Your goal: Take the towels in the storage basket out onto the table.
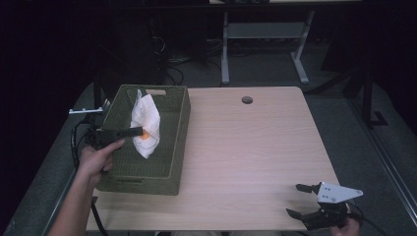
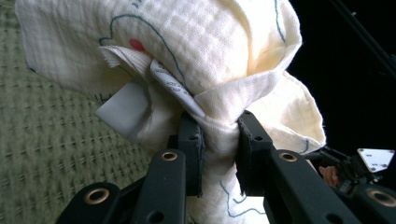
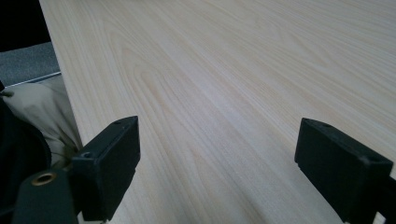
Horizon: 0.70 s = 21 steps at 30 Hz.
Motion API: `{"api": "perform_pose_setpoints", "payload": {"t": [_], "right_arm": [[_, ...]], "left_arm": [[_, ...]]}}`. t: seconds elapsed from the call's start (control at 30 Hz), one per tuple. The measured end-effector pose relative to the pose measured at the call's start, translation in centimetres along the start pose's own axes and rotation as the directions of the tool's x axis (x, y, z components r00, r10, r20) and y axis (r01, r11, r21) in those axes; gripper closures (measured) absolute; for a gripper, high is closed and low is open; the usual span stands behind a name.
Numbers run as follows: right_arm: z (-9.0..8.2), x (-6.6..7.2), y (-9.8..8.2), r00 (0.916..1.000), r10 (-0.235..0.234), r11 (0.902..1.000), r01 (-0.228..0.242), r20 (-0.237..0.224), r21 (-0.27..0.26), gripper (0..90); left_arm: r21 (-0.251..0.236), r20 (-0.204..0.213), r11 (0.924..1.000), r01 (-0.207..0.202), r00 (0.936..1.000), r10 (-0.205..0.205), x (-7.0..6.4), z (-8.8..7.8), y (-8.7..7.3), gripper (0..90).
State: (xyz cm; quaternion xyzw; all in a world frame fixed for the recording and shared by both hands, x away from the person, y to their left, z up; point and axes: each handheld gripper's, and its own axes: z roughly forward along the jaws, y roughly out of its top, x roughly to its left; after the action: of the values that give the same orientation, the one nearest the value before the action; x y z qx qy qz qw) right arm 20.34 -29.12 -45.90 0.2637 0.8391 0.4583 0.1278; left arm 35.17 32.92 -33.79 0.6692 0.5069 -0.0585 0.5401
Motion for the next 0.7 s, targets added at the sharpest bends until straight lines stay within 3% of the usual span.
{"api": "perform_pose_setpoints", "payload": {"t": [0.27, 0.7], "right_arm": [[-0.1, 0.0, 0.0, 1.0, 0.002, 1.0, -0.002, 0.0, -0.003, 13.8], [-0.1, 0.0, 0.0, 1.0, 0.0, 1.0, 0.0, 0.001, -0.005, 13.8]], "left_arm": [[-0.001, 0.037, 1.0, 0.007, 0.9993, -0.007, -0.6, 0.3, 0.3, 75.0], [0.044, 0.071, 0.9982, -0.041, 0.9968, 0.038, -2.3, 2.0, 0.7, 74.9]]}}
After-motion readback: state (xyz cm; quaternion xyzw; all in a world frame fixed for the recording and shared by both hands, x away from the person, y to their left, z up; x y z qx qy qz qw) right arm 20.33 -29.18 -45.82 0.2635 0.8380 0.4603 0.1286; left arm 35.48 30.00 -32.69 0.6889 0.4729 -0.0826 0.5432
